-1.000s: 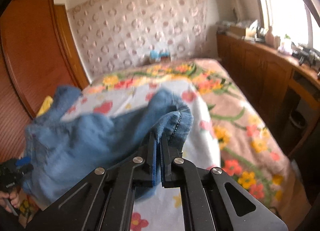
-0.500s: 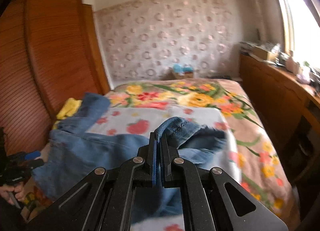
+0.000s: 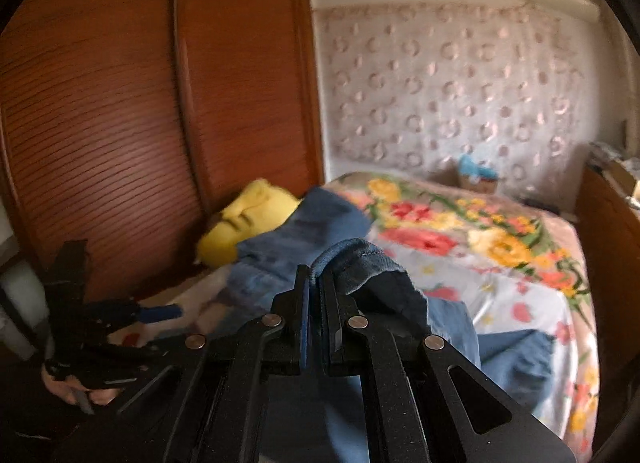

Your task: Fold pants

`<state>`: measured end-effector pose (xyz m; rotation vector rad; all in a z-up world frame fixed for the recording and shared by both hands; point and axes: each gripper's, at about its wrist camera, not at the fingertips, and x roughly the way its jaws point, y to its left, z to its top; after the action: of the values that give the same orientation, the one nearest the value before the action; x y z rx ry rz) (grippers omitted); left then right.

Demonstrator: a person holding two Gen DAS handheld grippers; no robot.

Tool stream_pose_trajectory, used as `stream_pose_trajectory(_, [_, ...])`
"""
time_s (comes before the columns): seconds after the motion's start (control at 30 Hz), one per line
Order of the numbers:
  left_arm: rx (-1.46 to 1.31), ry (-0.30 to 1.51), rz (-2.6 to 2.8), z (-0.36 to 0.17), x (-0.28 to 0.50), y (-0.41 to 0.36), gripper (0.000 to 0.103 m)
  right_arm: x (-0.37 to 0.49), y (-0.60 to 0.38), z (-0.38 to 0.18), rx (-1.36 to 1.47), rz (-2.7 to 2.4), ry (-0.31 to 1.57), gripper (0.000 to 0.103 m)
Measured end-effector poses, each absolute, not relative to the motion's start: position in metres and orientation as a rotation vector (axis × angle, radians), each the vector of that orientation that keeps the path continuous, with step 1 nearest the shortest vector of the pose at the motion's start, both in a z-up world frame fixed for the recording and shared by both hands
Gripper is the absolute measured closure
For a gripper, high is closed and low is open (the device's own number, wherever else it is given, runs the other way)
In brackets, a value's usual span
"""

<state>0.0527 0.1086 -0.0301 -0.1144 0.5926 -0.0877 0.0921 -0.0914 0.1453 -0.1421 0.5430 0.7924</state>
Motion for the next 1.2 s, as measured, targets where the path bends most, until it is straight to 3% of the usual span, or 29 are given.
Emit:
stream_pose_trajectory(0.07, [-0.115, 0.592, -0.089, -0.031, 0.051, 0.109, 0.054, 0.092, -0.09, 0.138, -0.156, 0.779, 0.542, 0.057])
stream_pose_trajectory(0.1, [-0.115, 0.592, -0.089, -0.032, 0.051, 0.109, 0.054, 0.093, -0.092, 0.135, -0.156, 0.776, 0.545, 0.056])
stream_pose_trajectory(0.83, [-0.05, 0.677, -0.318, -0.053, 0.095, 0.029, 0.054, 0.165, -0.182, 0.017, -0.092, 0.539, 0.78, 0.052])
stream_pose_trajectory(1.2, [0.046, 0.754, -0.356, -0.075, 0.107, 0.004, 0.055, 0.194, -0.184, -0.003, -0.019, 0.582, 0.883, 0.051])
